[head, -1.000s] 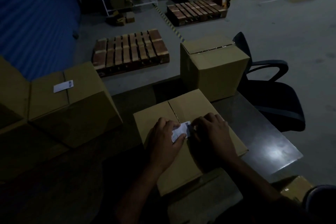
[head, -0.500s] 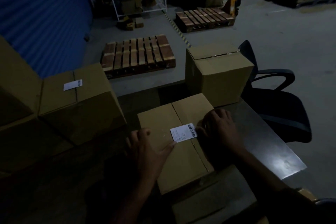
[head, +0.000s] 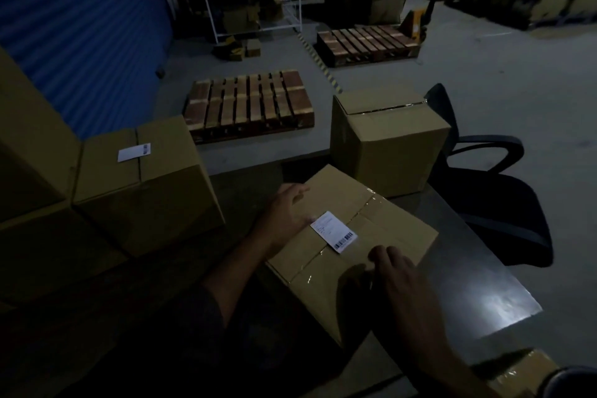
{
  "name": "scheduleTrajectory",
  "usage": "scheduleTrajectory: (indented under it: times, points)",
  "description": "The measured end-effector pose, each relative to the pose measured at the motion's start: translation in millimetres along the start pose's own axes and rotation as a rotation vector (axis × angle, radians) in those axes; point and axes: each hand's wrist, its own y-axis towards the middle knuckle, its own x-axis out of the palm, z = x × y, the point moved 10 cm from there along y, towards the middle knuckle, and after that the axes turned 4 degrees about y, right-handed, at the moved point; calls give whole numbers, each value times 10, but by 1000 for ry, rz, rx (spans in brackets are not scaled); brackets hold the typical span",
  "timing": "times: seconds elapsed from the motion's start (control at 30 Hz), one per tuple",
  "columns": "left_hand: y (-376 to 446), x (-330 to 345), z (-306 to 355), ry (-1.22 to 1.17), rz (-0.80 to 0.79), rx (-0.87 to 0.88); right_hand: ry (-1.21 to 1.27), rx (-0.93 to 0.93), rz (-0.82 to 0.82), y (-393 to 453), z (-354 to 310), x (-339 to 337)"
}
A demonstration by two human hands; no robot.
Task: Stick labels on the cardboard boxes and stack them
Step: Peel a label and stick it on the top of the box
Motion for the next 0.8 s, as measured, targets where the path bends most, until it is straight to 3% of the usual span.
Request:
scheduleTrajectory:
  times: [0.17, 0.27, 0.37, 0.8]
  points:
    - [-142, -2, -9, 228, 210, 59, 47, -27, 73, 347, 41, -67]
    - [-256, -1, -44, 285, 293, 75, 58, -125, 9, 710, -75, 100]
    - [-280, -43, -61, 187, 304, 79, 50, -154, -58, 929, -200, 276]
    - [-289, -128, -64, 107, 324, 60, 47, -188, -19, 1137, -290, 399]
